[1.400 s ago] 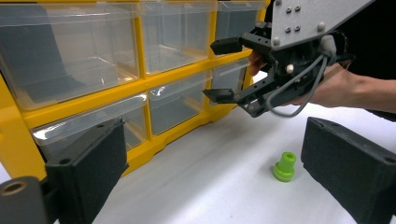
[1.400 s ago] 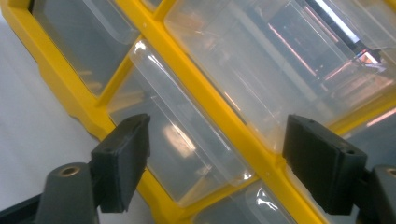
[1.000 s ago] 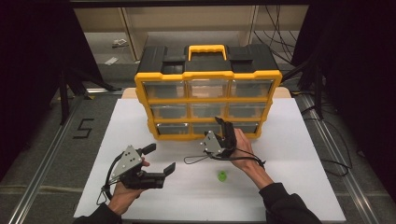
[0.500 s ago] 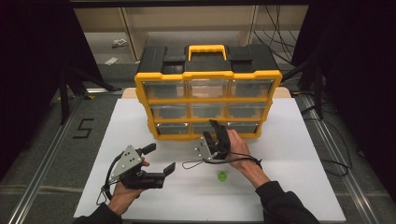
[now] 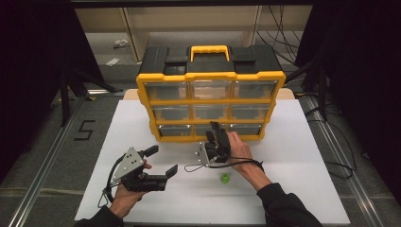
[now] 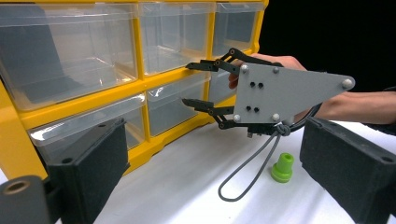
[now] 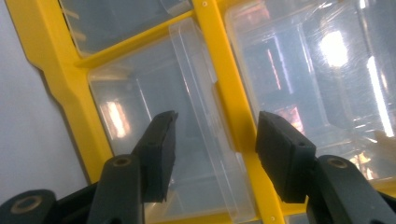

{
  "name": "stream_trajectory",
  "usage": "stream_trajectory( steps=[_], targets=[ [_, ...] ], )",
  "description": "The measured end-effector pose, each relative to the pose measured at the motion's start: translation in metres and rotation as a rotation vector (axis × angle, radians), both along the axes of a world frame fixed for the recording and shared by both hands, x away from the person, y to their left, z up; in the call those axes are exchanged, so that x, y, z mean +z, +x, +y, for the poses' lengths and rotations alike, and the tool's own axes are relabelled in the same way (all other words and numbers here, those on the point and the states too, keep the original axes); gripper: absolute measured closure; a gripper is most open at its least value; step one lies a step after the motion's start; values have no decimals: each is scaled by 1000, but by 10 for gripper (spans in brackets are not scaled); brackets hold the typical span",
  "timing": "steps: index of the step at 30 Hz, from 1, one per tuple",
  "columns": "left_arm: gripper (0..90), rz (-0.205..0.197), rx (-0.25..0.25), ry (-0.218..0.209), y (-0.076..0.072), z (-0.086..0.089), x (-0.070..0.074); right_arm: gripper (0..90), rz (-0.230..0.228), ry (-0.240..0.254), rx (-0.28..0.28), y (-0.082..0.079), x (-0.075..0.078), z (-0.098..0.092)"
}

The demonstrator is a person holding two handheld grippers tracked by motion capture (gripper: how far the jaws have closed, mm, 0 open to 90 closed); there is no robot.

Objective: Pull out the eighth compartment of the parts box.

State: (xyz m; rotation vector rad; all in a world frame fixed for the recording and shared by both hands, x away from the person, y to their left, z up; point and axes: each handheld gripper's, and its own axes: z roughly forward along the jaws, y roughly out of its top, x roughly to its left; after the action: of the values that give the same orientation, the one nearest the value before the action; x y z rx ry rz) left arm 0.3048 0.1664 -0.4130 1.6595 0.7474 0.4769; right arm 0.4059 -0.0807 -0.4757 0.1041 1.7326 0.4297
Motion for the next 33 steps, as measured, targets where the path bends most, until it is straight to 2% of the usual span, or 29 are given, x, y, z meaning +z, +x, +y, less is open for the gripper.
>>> stream_trajectory(
  steps=[2, 6, 9, 17, 19, 24, 30, 33],
  targets=[
    [79, -1, 0, 0, 0, 0, 0, 504, -28, -4, 4, 0, 0, -1],
    [79, -1, 0, 2, 0, 0, 0, 498, -33, -4, -15, 2, 0, -1],
    [80, -1, 0, 0, 0, 0, 0, 509, -59, -24, -23, 3, 0, -2],
    [81, 1, -1, 2, 0, 0, 0, 519, -75, -41, -28, 4, -3, 0],
    [81, 0, 0, 1, 0, 0, 0, 520, -84, -66, -25, 5, -4, 1],
    [81, 1, -1, 3, 0, -1, 0, 518, -88, -79, -24, 6, -6, 5],
    [82, 1, -1, 2, 0, -1, 0, 597, -118, -85, -35, 6, -6, 6],
    [83, 1, -2, 2, -1, -1, 0, 602, -124, -94, -35, 6, -6, 6]
  ],
)
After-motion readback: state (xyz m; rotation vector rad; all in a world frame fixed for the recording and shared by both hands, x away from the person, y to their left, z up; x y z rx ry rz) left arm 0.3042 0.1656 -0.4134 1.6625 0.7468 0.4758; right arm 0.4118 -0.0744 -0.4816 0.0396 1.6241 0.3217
